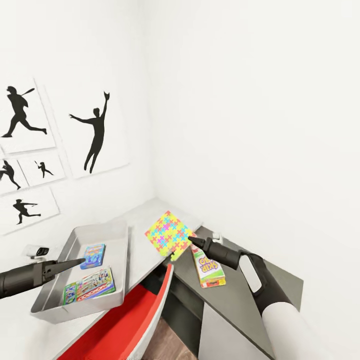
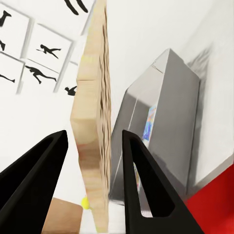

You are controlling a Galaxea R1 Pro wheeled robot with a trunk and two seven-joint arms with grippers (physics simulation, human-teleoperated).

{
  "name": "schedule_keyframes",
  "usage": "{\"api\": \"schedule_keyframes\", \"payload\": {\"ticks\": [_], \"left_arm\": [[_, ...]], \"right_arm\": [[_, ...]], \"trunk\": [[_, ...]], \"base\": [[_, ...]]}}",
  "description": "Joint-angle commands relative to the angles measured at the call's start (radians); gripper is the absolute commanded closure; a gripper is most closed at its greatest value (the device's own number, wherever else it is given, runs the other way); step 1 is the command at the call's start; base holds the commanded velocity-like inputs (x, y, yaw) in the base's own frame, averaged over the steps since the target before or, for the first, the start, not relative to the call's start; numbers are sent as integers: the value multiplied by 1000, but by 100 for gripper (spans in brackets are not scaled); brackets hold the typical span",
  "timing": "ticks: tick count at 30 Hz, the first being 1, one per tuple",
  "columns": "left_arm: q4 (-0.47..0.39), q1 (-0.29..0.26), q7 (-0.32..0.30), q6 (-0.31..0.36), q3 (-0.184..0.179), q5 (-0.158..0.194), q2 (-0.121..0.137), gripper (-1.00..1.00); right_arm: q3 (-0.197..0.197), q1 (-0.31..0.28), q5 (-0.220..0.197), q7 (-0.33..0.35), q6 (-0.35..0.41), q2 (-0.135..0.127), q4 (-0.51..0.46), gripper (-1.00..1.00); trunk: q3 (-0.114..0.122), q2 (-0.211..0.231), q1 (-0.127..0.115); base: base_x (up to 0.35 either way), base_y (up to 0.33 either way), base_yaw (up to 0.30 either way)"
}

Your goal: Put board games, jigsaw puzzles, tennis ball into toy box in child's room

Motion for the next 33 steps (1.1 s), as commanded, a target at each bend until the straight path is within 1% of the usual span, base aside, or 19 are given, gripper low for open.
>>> {"api": "schedule_keyframes", "payload": {"ticks": [1,16,24,33], "left_arm": [[0,-1,-4,11,0,-1,0,-100],[6,-1,-4,11,0,0,-3,-100],[6,-1,-4,7,0,0,-4,-100],[9,0,-4,0,1,-1,-9,-100]], "right_arm": [[-4,-1,0,2,6,1,0,100],[-3,-1,1,0,4,3,0,100],[-3,-1,2,0,4,4,1,100],[-3,-1,2,0,4,3,1,100]], "trunk": [[-2,-2,1],[-2,-2,1],[-2,-2,1],[-2,-2,1]], "base": [[0,0,286],[0,0,288],[0,83,288],[0,10,288]]}}
